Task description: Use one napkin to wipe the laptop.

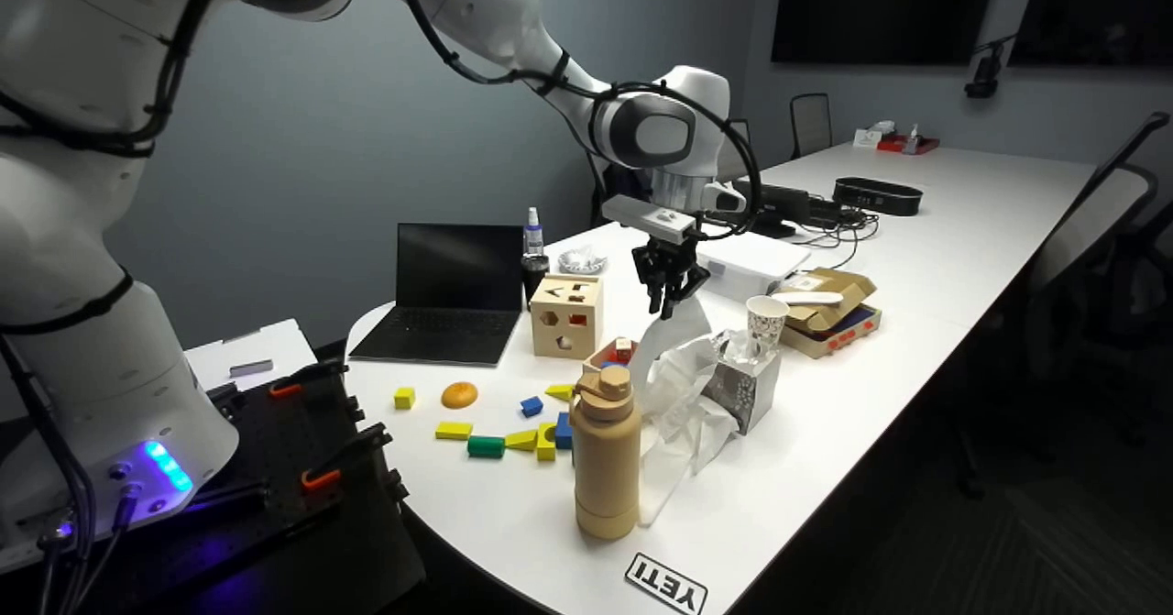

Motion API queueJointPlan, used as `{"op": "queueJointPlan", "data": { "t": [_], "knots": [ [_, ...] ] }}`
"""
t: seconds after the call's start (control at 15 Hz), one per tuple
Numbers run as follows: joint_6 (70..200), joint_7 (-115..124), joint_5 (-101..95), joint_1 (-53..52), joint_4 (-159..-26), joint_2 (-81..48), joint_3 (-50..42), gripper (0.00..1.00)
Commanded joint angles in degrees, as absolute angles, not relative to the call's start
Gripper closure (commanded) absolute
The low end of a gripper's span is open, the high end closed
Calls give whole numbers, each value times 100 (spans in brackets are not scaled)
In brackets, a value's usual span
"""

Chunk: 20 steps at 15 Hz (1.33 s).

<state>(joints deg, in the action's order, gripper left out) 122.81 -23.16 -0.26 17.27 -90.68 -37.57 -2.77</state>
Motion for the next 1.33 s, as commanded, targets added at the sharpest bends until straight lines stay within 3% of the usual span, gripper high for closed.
{"op": "queueJointPlan", "data": {
  "t": [0.0, 0.4, 1.27],
  "knots": [
    [11871, -2115, 46, 1623, -8908, -3685, -269, 45],
    [12101, -2211, 216, 1422, -9299, -3280, 8, 1],
    [12788, -2493, 781, 784, -10356, -2379, 698, 0]
  ]
}}
